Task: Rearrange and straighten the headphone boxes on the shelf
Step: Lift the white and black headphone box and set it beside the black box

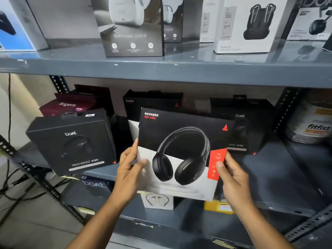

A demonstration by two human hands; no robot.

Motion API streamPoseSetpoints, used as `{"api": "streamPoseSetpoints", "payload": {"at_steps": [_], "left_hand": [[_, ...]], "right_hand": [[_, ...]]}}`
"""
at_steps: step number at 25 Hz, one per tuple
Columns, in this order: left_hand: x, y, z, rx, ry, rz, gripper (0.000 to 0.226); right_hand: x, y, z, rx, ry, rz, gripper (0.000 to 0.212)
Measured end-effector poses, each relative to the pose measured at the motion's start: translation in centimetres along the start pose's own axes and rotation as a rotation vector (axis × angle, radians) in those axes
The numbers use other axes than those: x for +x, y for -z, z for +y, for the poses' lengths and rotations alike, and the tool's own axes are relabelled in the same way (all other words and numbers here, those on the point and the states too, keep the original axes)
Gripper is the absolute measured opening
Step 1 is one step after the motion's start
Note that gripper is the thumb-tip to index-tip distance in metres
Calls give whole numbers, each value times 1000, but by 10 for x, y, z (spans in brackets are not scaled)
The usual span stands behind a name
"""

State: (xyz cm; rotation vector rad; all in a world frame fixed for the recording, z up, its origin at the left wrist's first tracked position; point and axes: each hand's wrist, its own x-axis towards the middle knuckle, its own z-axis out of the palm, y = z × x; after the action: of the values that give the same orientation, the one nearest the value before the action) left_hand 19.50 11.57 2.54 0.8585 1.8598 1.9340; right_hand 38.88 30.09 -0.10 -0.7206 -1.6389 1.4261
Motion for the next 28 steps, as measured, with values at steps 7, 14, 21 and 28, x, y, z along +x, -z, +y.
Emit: {"api": "streamPoseSetpoints", "payload": {"at_steps": [7,14,21,28], "left_hand": [[50,33,-34,60,168,-8,84],[105,46,-57,47,211,32,89],[120,50,-66,71,234,3,79],[-14,93,-101,255,67,130,21]], "right_hand": [[34,-81,29,-92,-55,-200,81],[56,-133,33,-217,-108,-172,94],[54,-142,31,-271,-62,-117,96],[-13,-181,25,-549,489,-127,54]]}}
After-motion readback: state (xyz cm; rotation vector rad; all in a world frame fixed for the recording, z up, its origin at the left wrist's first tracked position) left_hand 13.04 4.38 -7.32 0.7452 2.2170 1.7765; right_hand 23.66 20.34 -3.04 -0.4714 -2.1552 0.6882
